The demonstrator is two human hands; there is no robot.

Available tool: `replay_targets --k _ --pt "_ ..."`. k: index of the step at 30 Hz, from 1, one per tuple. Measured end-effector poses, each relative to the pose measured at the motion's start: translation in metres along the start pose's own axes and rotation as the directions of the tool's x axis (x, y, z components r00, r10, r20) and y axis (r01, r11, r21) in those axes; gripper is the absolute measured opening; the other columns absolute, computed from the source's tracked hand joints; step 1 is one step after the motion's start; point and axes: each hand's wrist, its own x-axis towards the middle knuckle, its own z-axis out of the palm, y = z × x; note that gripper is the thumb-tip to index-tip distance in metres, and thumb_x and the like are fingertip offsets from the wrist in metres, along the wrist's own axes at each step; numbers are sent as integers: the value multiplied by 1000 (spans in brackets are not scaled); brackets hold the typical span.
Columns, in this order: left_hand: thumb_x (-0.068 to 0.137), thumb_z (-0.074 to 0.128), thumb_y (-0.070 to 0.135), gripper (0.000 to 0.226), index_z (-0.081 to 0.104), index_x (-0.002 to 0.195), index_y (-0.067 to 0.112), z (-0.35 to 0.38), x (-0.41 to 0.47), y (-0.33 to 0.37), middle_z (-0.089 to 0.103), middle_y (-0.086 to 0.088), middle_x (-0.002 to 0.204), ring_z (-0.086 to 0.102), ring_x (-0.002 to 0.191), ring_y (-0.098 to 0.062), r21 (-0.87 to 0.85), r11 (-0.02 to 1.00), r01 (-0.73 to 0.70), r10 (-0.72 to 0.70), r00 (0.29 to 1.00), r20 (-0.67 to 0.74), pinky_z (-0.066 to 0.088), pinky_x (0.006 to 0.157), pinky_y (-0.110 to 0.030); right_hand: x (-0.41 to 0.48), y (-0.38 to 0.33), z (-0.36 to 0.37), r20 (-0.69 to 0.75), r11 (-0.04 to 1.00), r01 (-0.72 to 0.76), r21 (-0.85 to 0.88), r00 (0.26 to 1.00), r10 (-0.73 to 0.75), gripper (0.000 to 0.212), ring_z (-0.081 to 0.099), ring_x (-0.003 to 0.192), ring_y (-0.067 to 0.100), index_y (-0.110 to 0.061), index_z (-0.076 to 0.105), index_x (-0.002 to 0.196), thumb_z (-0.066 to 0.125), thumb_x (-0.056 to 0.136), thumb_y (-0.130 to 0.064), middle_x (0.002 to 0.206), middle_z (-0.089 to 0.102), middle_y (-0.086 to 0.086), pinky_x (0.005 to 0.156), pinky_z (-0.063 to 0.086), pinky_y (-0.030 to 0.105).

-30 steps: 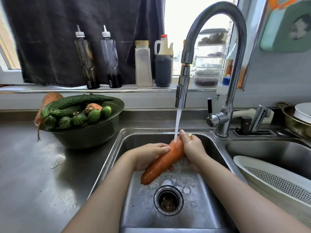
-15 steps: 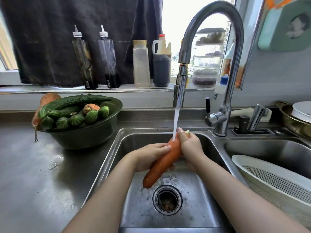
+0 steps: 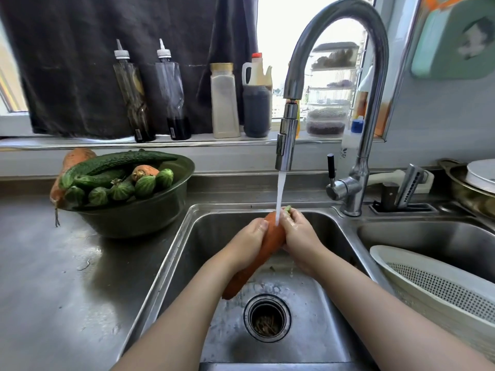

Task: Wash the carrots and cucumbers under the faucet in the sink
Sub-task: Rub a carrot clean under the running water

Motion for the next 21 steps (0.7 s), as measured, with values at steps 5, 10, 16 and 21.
replay_targets --k 5,10,16,21 --pt "106 36 47 30 63 115 55 13 -3 12 72 12 115 71 103 -15 -90 994 -62 52 993 -107 57 96 -47 1 -5 -3 -26 999 29 20 999 -29 25 72 95 23 -14 61 117 50 108 -34 109 73 14 80 61 40" --pt "98 34 61 49 73 119 40 16 5 12 75 5 118 68 112 -18 -53 998 28 -41 968 -249 51 103 -38 2 -5 0 -15 999 11 37 1000 -10 25 73 94 28 -14 61 118 50 108 -35 108 73 16 82 62 49" --pt "108 50 25 35 53 138 43 15 -5 18 72 9 120 71 107 -15 -235 971 -33 40 999 27 59 90 -31 3 -7 -9 -26 998 4 66 1000 -2 23 72 96 30 -16 63 116 49 108 -33 110 73 18 91 57 53" --pt "105 55 38 36 58 141 37 14 -9 29 68 -1 134 67 115 -18 -254 967 -35 -1 990 -138 56 101 -37 1 -10 -6 1 995 28 94 1000 -29 30 70 102 33 -9 59 122 45 110 -32 118 70 24 92 57 53"
